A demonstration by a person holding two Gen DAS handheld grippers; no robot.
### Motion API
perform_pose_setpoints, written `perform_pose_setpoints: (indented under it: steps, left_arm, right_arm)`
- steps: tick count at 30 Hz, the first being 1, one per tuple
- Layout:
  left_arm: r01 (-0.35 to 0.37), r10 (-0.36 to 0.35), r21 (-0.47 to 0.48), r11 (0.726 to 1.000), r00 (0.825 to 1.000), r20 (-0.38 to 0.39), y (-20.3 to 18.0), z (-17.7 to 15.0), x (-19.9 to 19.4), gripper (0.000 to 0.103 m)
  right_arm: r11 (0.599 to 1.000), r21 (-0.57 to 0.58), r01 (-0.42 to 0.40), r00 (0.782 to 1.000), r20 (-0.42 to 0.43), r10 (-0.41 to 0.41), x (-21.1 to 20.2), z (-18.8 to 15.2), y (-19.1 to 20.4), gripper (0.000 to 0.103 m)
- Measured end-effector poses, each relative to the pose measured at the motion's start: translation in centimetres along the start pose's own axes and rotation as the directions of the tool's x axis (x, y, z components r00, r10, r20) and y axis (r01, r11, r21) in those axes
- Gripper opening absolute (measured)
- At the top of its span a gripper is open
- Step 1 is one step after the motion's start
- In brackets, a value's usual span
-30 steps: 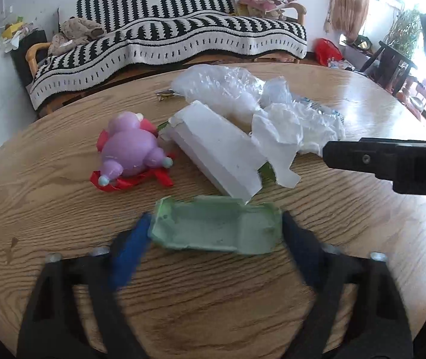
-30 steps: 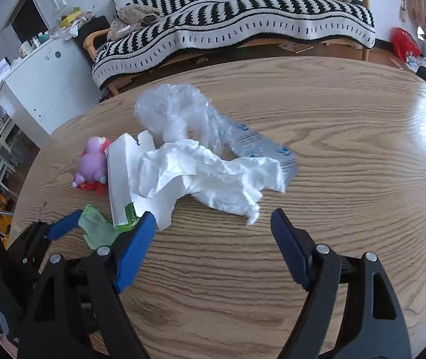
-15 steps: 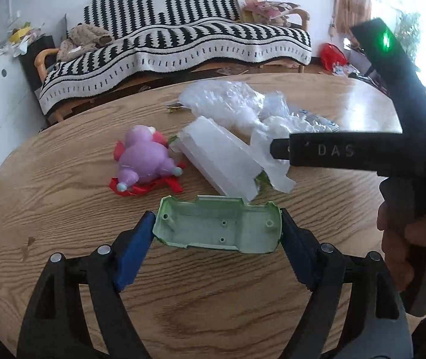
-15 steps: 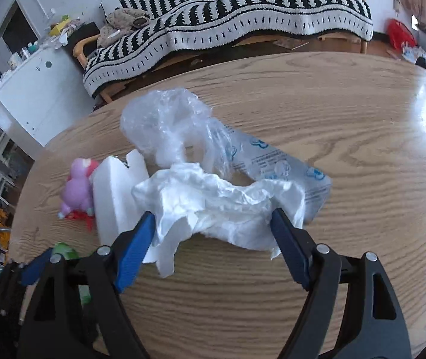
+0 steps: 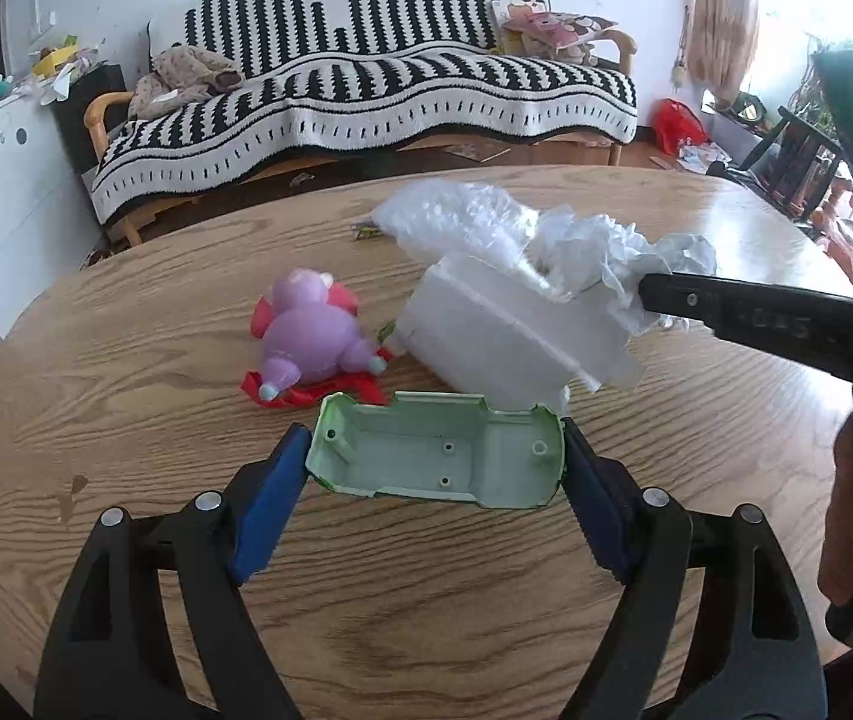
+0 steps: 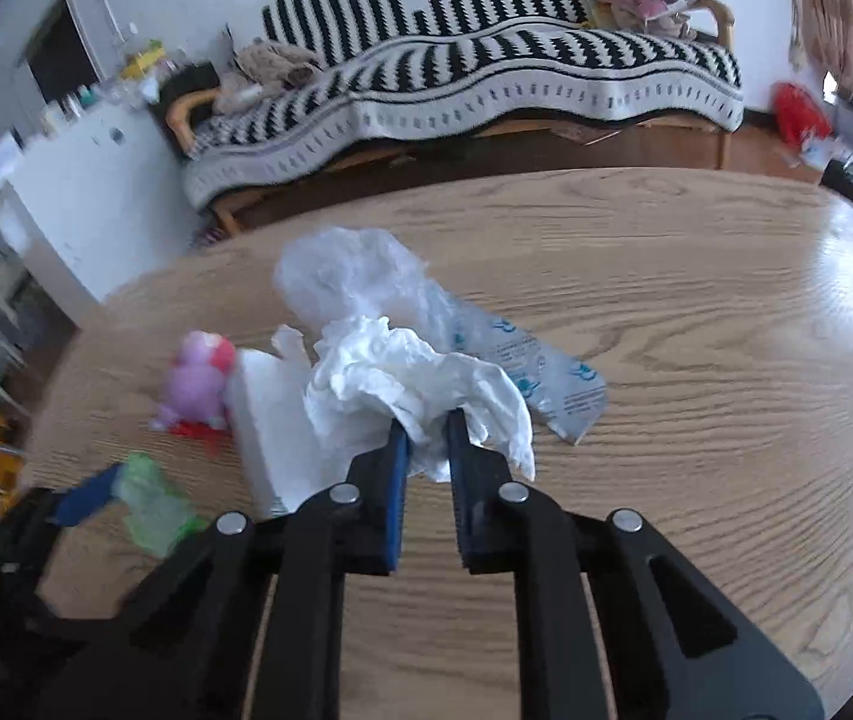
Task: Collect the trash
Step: 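Grasp the green plastic tray with left gripper while right grasps the white tissue, then carry the green tray and white tissue over the black bin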
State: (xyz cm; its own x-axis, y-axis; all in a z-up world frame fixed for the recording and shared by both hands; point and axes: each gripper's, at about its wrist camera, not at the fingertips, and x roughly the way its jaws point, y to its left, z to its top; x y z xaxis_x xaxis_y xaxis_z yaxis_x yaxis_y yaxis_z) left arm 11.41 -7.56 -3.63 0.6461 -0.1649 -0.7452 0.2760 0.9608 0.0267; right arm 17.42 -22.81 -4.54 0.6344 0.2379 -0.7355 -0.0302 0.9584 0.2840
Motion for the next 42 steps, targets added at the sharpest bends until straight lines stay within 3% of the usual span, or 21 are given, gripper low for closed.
perform_pose_setpoints:
  steps: [2,9,12,17,19,21,23,30,34,42]
  left_arm:
    - [0.006,-0.006,0.0,1.0,1.0,0.008,-0.5,0.3,-0.4,0.079]
    - [0.034,-0.034,0.002,0.999,0.999,0.031,-2.0,1.0,-1.5,0.079]
    - [0.043,-0.044,0.007,0.999,0.998,0.036,-2.7,1.0,-1.7,0.079]
    - [0.067,-0.067,0.009,0.998,0.997,0.041,-3.8,1.2,-2.0,0.079]
    - [0.079,-0.079,0.008,0.997,0.996,0.043,-4.3,1.3,-2.2,0.079]
    - [0.087,-0.088,0.011,0.996,0.995,0.047,-4.8,1.5,-2.2,0.079]
    - [0.094,-0.095,0.017,0.995,0.994,0.046,-5.3,1.5,-2.2,0.079]
    - [0.092,-0.093,0.017,0.996,0.995,0.042,-5.4,1.7,-2.0,0.079]
    - [0.083,-0.082,-0.021,0.996,0.996,0.043,-4.3,2.0,-2.0,0.079]
    - [0.094,-0.092,-0.027,0.995,0.995,0.043,-4.9,2.4,-2.2,0.079]
  right_arm:
    - [0.997,0.051,-0.064,0.998,0.004,0.064,-1.2,-0.1,-1.0,0.014]
    - [0.989,0.113,-0.092,0.996,0.019,0.09,-4.2,-0.3,-3.8,0.014]
    - [0.988,0.134,-0.078,0.997,0.028,0.075,-4.9,-0.6,-5.2,0.014]
    - [0.995,0.098,0.028,0.997,0.064,-0.035,-6.2,-0.7,-6.0,0.014]
    - [0.989,0.14,-0.051,0.998,0.048,0.045,-6.0,-0.6,-6.4,0.014]
    - [0.985,0.161,-0.055,0.998,0.044,0.048,-5.7,-0.6,-6.6,0.014]
    - [0.974,0.201,-0.107,0.994,0.038,0.101,-5.3,-0.7,-7.0,0.014]
    - [0.985,0.152,-0.076,0.99,0.127,0.057,-7.6,0.0,-6.0,0.014]
    - [0.977,0.163,-0.137,0.978,0.179,0.107,-9.4,0.5,-6.4,0.014]
    - [0.985,0.164,-0.058,0.986,0.166,0.03,-11.7,0.1,-7.8,0.014]
